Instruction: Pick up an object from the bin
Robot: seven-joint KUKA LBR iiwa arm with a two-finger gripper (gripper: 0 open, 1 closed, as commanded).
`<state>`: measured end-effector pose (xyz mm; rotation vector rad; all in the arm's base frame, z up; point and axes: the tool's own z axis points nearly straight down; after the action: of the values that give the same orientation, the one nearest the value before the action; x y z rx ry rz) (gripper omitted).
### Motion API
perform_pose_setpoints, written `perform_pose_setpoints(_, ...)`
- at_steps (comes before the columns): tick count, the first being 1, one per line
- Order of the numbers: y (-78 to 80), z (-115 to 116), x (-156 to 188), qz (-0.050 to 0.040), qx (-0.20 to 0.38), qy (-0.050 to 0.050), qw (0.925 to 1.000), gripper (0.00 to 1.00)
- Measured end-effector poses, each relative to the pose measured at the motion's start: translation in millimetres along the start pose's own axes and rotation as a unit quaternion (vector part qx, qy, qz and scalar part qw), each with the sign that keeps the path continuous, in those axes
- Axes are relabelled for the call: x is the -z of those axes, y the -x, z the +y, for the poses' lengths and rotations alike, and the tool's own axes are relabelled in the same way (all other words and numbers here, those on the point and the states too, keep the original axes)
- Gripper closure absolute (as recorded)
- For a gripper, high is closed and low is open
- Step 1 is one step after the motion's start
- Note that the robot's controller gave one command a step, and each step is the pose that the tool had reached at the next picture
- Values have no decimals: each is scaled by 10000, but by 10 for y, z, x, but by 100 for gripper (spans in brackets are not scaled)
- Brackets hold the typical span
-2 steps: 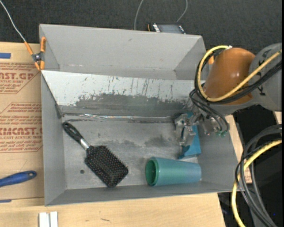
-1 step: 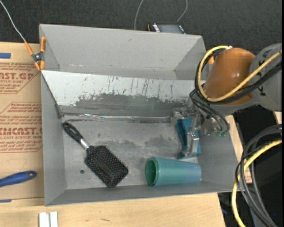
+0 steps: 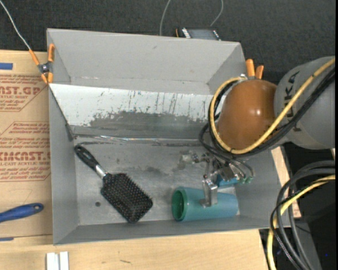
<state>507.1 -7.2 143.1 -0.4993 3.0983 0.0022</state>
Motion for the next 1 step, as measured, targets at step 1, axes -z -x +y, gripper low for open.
perform_pose_setpoints(1, 139, 679, -417, 45, 250, 20, 9997, 0)
